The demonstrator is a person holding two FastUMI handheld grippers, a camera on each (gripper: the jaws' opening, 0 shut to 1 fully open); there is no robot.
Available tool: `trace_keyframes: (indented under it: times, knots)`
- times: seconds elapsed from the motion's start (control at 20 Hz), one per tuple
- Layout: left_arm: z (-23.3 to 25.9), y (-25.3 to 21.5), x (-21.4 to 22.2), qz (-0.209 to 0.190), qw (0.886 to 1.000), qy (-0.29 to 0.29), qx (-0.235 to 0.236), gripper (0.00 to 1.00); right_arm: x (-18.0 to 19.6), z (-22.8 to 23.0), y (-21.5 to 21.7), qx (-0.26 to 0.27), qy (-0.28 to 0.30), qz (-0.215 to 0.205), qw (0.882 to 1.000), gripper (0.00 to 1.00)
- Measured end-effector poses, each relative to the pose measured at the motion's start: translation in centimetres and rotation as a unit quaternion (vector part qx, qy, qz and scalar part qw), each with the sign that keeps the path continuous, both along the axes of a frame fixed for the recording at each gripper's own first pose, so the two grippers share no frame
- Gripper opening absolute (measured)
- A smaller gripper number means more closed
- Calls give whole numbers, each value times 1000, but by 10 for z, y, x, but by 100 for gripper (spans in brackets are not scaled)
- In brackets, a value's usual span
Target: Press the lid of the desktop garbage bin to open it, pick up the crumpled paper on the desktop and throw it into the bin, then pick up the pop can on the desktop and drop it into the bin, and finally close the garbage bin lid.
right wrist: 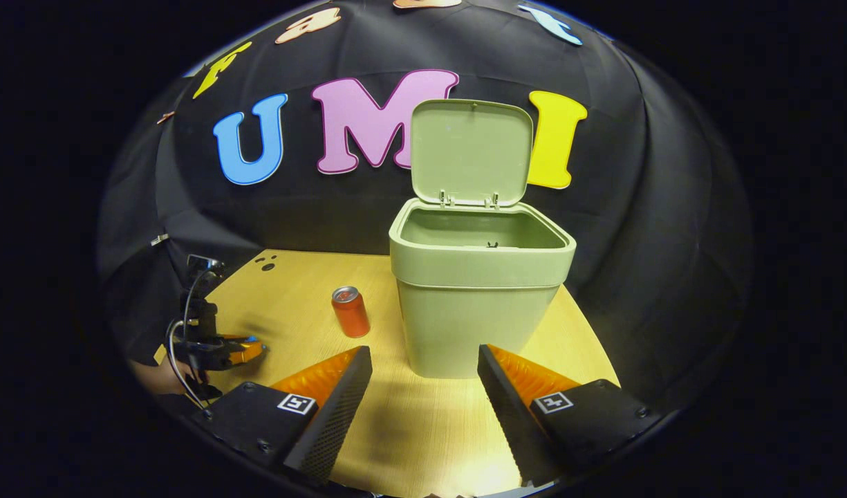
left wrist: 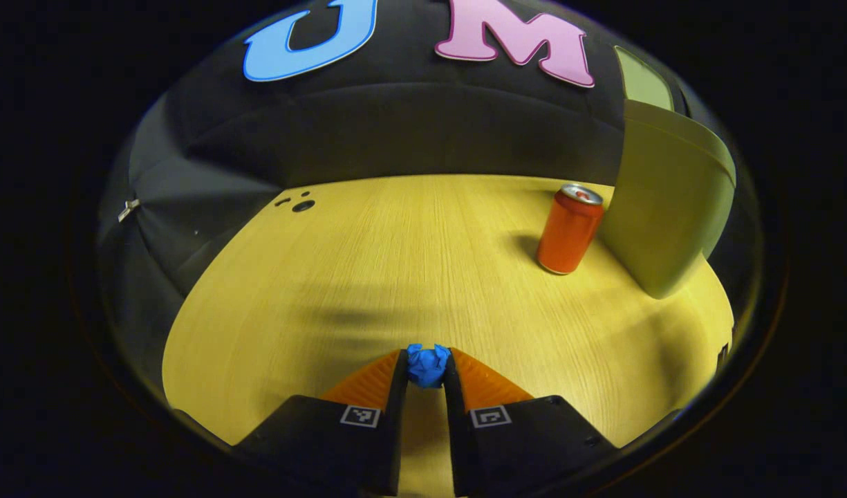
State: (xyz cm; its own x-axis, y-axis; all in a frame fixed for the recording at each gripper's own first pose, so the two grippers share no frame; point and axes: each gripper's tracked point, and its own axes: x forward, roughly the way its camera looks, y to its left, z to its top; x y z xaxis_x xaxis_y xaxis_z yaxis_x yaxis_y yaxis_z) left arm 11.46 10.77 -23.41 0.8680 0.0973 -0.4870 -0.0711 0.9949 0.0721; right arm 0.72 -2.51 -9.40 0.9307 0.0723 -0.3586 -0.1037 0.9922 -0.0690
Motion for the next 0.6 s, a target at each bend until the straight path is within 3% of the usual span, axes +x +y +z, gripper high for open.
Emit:
trace_keyframes:
  times: [0.3,0.6]
  knots:
    - [85,-38,-4,-55,996,-68,-14,33,1,3,-6,-4,-10,7,1000,98]
    - [179,-112,3,-131,981,-136,-52,33,-7,-6,-21,7,-8,0,1000,98]
